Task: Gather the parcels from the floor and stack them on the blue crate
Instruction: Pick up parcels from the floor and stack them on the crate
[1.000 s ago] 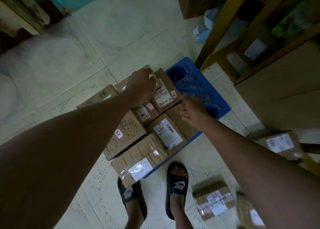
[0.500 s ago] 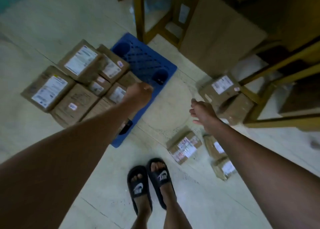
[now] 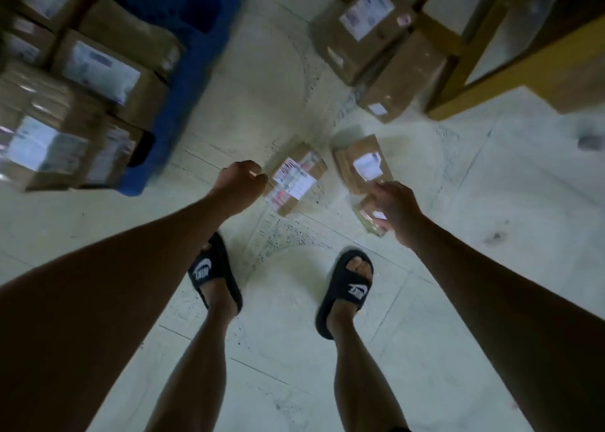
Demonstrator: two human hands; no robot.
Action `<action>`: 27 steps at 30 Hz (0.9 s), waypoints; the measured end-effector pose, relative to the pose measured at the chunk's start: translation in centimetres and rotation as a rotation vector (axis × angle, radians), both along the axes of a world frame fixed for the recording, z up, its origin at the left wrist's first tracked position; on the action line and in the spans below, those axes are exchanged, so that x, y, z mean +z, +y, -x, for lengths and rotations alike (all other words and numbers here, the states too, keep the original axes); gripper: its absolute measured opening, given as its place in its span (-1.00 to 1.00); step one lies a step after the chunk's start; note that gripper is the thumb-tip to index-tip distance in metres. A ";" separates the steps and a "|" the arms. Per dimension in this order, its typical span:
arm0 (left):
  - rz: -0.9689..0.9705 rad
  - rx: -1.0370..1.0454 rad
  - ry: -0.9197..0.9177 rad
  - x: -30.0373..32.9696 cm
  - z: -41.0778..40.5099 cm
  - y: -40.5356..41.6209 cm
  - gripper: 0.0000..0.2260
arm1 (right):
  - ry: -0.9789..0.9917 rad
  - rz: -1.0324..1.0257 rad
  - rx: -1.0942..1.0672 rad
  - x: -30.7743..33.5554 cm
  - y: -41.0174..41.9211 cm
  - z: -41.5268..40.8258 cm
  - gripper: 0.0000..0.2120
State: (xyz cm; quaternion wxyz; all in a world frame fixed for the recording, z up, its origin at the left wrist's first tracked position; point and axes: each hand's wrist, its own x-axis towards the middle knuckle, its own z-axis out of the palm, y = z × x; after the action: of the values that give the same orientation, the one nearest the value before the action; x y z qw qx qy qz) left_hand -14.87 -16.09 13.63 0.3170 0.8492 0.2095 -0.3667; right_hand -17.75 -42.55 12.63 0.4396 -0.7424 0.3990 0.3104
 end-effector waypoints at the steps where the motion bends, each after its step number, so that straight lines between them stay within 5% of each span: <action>1: -0.001 -0.010 0.005 -0.9 0.4 -1.6 -0.73 | 0.011 0.003 -0.029 -0.8 -1.8 0.9 -0.77; 12: 0.108 -0.156 0.089 -16.1 4.8 -23.0 -0.67 | 0.165 0.010 -0.391 -15.0 -16.0 7.5 -0.56; 17: 0.013 -0.297 -0.002 -20.9 5.7 -25.0 -0.56 | 0.208 -0.112 -0.459 -20.7 -14.4 7.6 -0.41; 23: 0.084 -0.301 -0.025 -23.7 5.7 -25.7 -0.84 | 0.144 -0.173 -0.563 -22.3 -12.8 6.7 -0.48; 27: 0.074 -0.305 0.007 -24.0 5.7 -25.8 -0.79 | 0.118 -0.257 -0.611 -21.2 -12.4 5.6 -0.45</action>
State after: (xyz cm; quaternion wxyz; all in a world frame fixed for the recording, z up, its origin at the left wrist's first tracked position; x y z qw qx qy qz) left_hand -20.59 -41.88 -10.35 0.2881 0.8576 0.0655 -0.4210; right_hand -23.30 -54.94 -8.59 0.5786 -0.5076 0.5855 0.2547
